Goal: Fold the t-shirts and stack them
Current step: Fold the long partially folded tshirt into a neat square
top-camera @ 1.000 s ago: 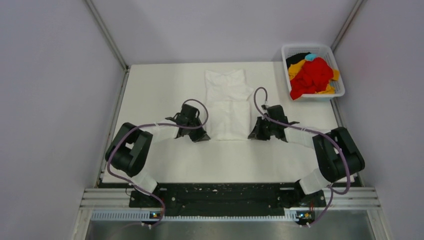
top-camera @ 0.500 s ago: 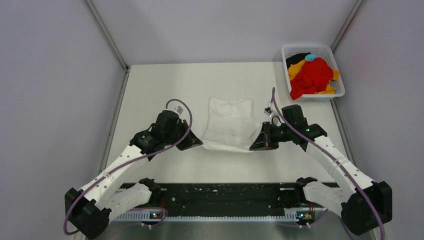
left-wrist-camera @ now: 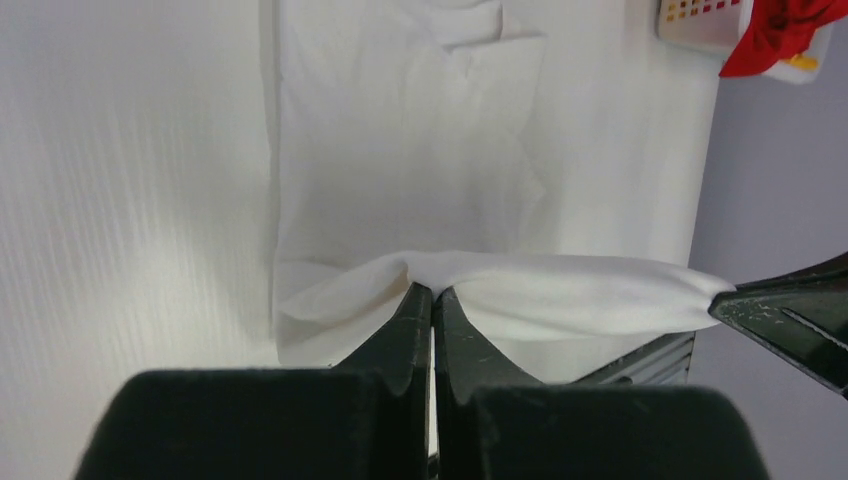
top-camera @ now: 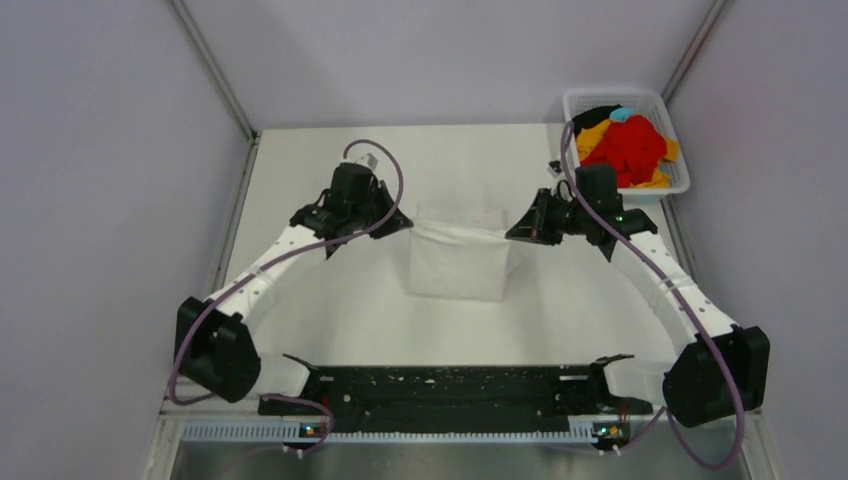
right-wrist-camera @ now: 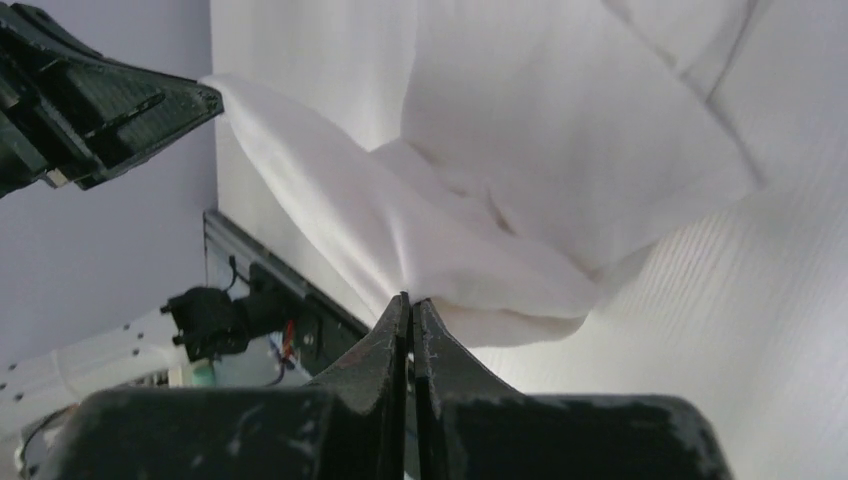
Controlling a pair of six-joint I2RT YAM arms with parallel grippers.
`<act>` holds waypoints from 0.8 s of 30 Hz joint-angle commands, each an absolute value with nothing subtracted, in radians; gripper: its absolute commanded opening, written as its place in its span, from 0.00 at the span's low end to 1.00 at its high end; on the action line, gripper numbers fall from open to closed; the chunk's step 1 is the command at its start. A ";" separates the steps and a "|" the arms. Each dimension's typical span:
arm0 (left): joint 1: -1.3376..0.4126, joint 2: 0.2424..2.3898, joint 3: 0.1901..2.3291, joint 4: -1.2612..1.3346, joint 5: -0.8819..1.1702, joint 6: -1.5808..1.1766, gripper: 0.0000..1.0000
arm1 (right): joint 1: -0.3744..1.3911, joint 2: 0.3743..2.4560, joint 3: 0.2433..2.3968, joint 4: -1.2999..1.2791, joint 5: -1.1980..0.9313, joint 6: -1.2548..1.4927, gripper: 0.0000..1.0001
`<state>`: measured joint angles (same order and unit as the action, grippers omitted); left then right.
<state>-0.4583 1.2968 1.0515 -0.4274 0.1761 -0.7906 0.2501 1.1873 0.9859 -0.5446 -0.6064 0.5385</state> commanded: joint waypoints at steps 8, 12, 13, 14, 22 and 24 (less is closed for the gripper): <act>-0.377 1.656 1.382 -0.375 0.134 -0.670 0.00 | 0.209 1.503 1.243 -0.386 -0.361 0.532 0.00; -0.345 1.773 1.499 -0.432 0.151 -0.641 0.00 | 0.208 1.619 1.314 -0.378 -0.330 0.539 0.00; -0.342 1.797 1.523 -0.439 0.144 -0.634 0.00 | 0.207 1.648 1.331 -0.379 -0.322 0.541 0.00; -0.339 1.819 1.542 -0.440 0.139 -0.628 0.00 | 0.204 1.681 1.347 -0.380 -0.326 0.547 0.00; -0.317 2.033 1.708 -0.460 0.207 -0.609 0.00 | 0.194 1.826 1.376 -0.327 -0.312 0.599 0.00; -0.314 2.068 1.735 -0.459 0.212 -0.614 0.00 | 0.190 1.859 1.387 -0.303 -0.307 0.612 0.00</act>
<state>-0.3340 2.0140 1.6558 -0.4538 0.2012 -0.6327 0.2150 1.8168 1.3243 -0.3706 -0.3492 0.5831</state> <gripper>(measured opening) 0.012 0.007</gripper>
